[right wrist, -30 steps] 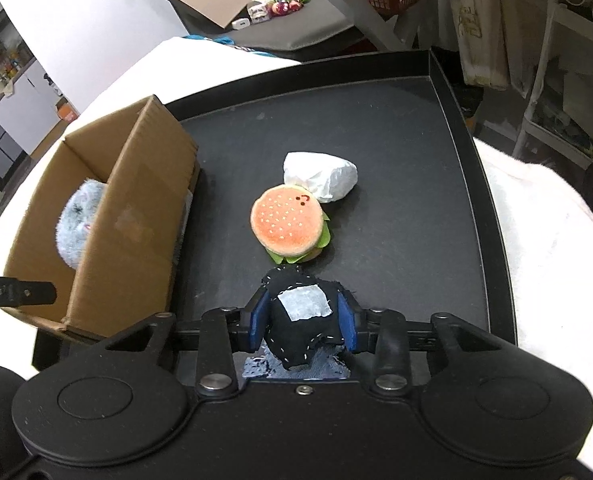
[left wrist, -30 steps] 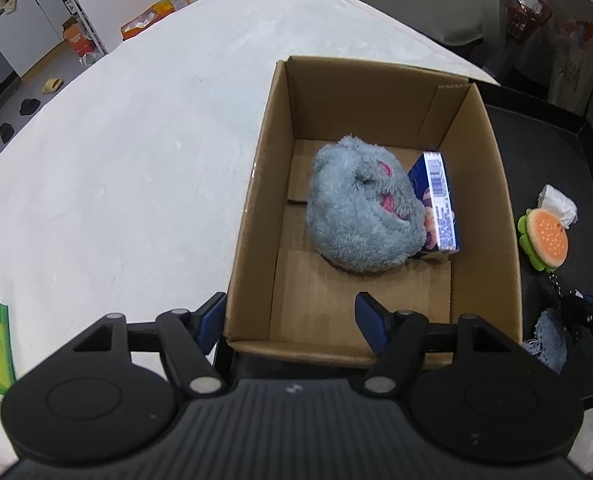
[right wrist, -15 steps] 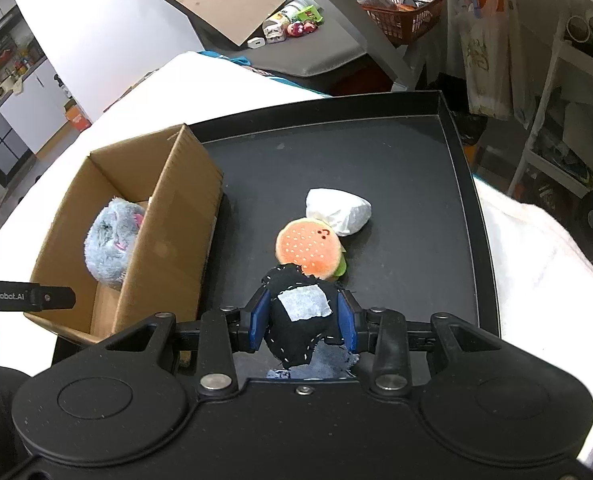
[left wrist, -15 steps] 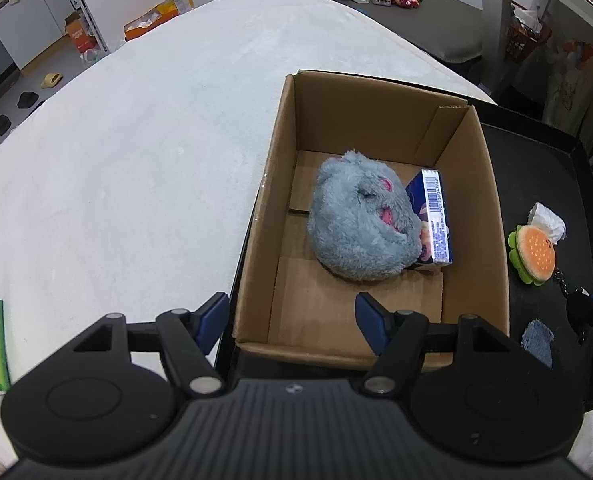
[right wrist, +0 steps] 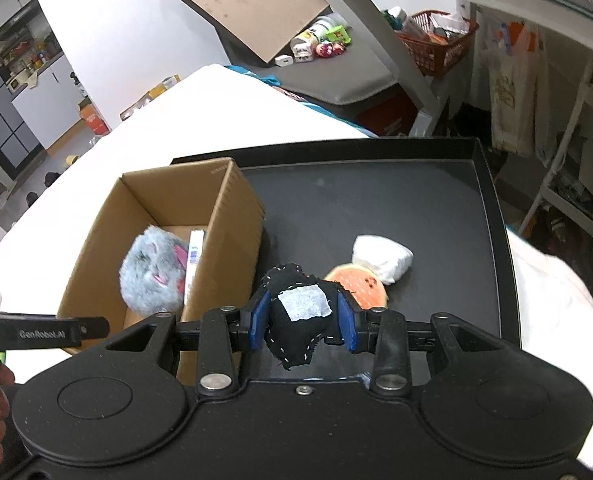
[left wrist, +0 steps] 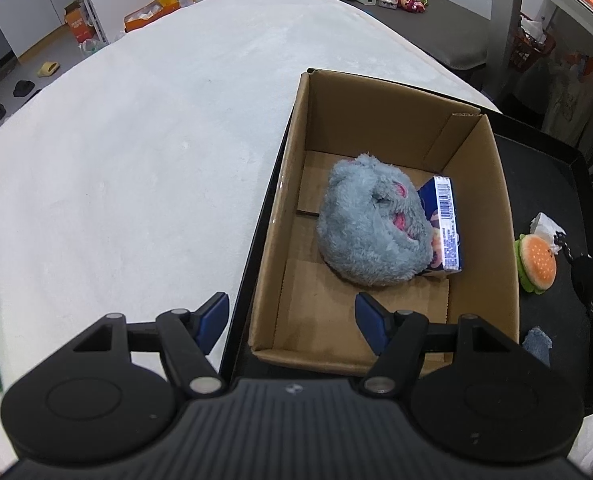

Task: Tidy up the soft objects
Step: 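Carry the black plush with the right gripper into the box and release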

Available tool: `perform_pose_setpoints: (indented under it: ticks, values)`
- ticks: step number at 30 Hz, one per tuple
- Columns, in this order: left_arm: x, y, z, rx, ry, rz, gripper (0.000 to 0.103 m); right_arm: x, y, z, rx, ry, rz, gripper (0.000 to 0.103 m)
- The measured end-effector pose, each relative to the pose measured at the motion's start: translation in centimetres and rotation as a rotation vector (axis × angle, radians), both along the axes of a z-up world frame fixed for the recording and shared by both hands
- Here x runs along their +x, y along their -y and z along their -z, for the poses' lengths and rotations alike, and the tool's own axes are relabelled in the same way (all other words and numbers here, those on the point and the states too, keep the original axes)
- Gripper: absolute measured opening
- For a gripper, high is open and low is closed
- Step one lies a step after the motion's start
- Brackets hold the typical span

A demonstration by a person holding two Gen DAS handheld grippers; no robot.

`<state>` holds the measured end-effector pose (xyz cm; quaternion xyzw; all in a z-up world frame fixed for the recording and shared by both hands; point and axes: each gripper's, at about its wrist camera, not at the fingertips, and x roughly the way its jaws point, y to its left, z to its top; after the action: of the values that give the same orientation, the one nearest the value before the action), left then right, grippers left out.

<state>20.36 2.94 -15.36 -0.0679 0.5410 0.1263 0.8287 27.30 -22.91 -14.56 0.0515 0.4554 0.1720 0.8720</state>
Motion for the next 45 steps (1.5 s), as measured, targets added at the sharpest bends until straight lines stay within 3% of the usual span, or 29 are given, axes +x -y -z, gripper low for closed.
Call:
perform_pose_setpoints:
  ticks: [10, 15, 18, 23, 29, 36, 40, 45]
  values:
    - [0.3, -0.9, 0.4, -0.018, 0.024, -0.003, 0.067, 1.2, -3.0, -1.9, -0.002, 0.031, -0.028, 0.036]
    - [0.3, -1.5, 0.8, -0.034, 0.028, -0.002, 0.062, 1.8, -4.7, -2.9, -0.005, 0.049, -0.053, 0.036]
    - [0.2, -1.8, 1.0, -0.041, 0.039, -0.005, 0.054, 2.2, -5.8, -3.3, -0.013, 0.059, -0.070, 0.036]
    - [0.4, -2.4, 1.5, -0.057, 0.043, -0.023, 0.024, 2.8, -7.3, -3.6, -0.019, 0.068, -0.093, 0.037]
    - [0.4, -2.8, 2.1, -0.075, 0.043, -0.021, 0.012, 3.5, -9.3, -3.6, -0.040, 0.072, -0.130, 0.037]
    - [0.5, -3.7, 2.4, -0.102, 0.043, -0.032, 0.012, 4.7, -11.2, -3.9, -0.059, 0.081, -0.160, 0.038]
    - [0.5, -3.8, 2.3, -0.107, 0.035, -0.020, 0.013, 5.2, -11.6, -4.6, -0.005, 0.106, -0.173, 0.054]
    - [0.9, -3.8, 2.2, -0.113, 0.017, -0.010, 0.014, 5.2, -10.8, -5.1, 0.007, 0.111, -0.145, 0.061]
